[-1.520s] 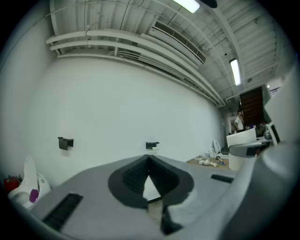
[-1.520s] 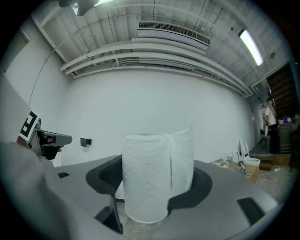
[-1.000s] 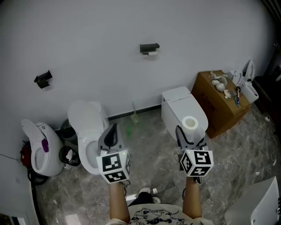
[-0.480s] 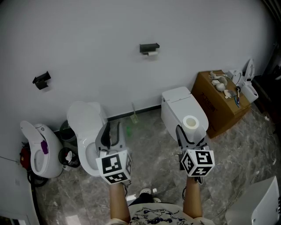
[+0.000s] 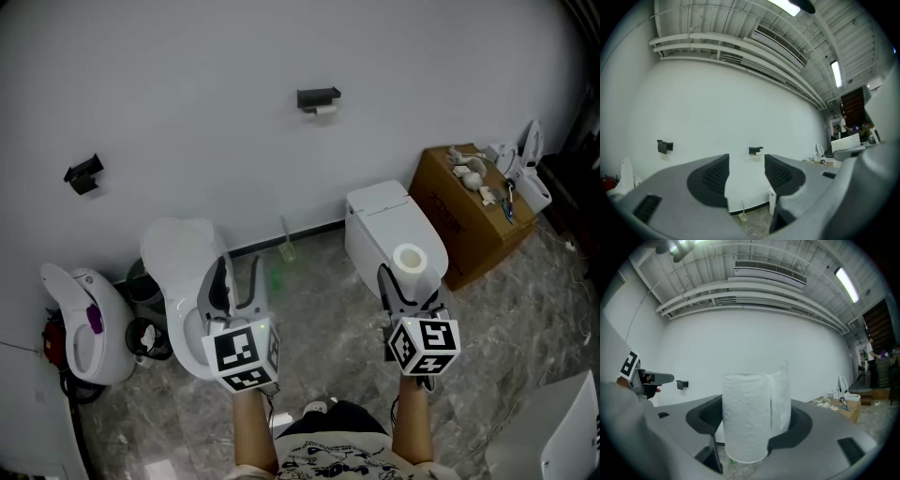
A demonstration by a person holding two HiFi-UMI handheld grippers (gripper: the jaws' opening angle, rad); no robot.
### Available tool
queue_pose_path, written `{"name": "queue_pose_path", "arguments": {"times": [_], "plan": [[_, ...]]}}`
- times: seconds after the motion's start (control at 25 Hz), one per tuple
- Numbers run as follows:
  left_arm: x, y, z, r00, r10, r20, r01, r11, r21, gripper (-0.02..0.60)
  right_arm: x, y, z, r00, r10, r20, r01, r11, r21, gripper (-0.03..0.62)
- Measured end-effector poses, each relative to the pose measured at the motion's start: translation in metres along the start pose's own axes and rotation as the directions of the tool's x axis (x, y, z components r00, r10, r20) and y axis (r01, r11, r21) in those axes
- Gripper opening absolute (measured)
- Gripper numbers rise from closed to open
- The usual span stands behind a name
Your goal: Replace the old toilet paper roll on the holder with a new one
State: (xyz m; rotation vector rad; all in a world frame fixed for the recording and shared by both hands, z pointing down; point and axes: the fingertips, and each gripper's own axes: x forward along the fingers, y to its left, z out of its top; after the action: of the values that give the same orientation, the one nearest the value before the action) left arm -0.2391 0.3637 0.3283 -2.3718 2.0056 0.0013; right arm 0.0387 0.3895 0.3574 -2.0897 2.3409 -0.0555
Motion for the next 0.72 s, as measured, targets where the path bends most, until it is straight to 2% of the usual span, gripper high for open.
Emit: {"name": "queue_pose_path", "arguments": {"times": [0.44,0.72], "plan": [[0.018,0.001,-0.017,0.999,0.021,-0.033,-0.02,1.0,0.024,0.216,0.018,-0.007,-0.013,1.0,0.002,-0.021,-0.002,1.0,0.014,0.305],[0.059,-0.003,-0.03,0.998,0.049,-0.045,-0.048,0.998,0.026,0.216,0.06,-0.027,-0.025,0.999,0.016,-0.032,-0.015,0.999,0.029,0.305]]}}
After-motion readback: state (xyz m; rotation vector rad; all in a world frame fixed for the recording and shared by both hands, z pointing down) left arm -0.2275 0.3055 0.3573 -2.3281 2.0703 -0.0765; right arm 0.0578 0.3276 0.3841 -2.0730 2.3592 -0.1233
